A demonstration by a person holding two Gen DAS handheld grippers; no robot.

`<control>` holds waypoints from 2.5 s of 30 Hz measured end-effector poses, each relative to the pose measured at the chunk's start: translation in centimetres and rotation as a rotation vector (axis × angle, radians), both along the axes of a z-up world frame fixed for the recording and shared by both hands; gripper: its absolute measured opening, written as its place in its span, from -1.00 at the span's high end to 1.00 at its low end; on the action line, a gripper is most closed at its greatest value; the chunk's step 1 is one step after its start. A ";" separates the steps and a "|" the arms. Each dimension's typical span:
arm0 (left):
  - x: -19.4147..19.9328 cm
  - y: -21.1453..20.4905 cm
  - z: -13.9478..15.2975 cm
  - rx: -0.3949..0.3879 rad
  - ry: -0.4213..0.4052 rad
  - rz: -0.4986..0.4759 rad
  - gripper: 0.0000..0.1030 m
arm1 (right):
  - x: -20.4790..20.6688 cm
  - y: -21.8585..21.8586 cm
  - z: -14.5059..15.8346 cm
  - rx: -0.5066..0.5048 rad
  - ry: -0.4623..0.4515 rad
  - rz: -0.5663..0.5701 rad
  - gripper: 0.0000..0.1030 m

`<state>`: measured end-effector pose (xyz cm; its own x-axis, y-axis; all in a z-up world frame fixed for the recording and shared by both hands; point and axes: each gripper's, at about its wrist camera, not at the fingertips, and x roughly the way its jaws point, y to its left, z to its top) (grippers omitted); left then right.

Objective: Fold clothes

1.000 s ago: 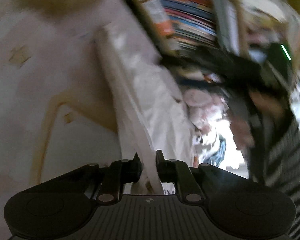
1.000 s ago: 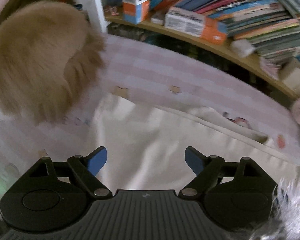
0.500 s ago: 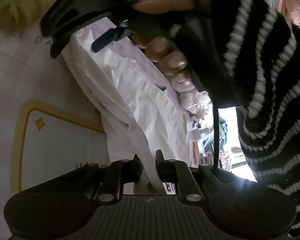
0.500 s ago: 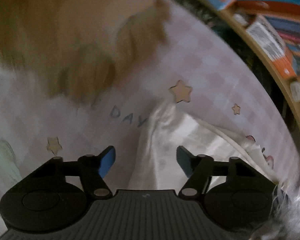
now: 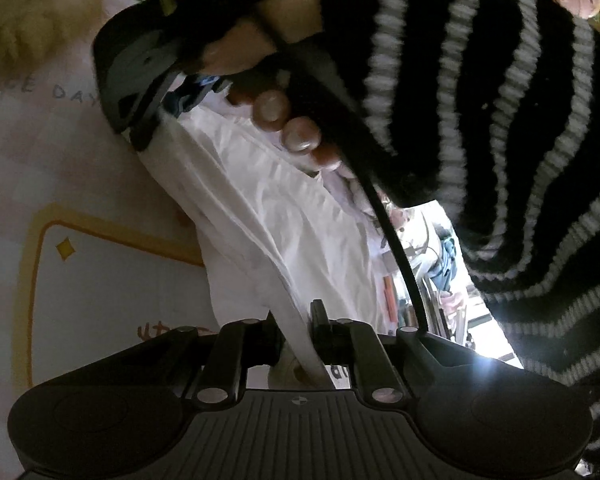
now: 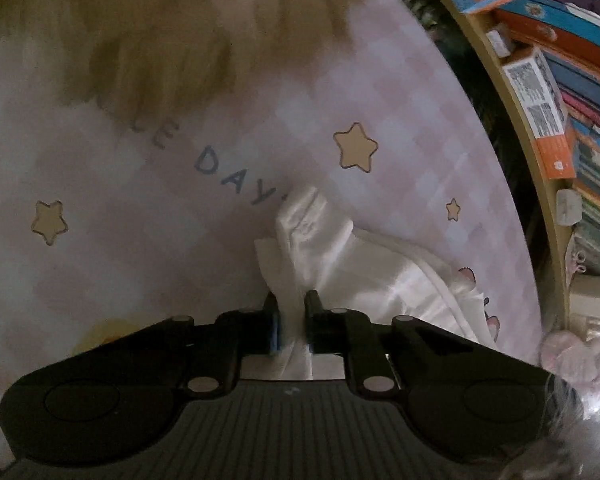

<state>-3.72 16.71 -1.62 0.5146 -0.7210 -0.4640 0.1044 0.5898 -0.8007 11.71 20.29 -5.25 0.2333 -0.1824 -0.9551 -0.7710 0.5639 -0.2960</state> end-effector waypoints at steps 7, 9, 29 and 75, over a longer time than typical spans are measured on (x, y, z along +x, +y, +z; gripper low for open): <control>-0.3 -1.7 2.5 0.035 -0.121 -0.066 0.78 | 1.3 -4.7 6.7 0.192 -0.002 -0.069 0.87; -0.3 -2.6 3.3 0.045 -0.157 -0.098 0.78 | 1.7 -6.9 8.8 0.229 -0.022 -0.086 0.87; 2.6 -19.8 6.6 0.147 -0.200 -0.215 0.79 | 5.7 -36.7 15.3 0.542 -0.119 -0.214 0.87; 0.9 -21.1 0.0 0.326 0.078 0.024 0.04 | -4.9 -61.8 4.7 0.905 0.128 -0.521 0.10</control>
<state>-2.84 -4.42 -1.59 0.4832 -0.5164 -0.7070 0.0329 0.8176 -0.5748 6.77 -41.51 -0.55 0.2188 0.5629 -0.7971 -0.3651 0.8047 0.4681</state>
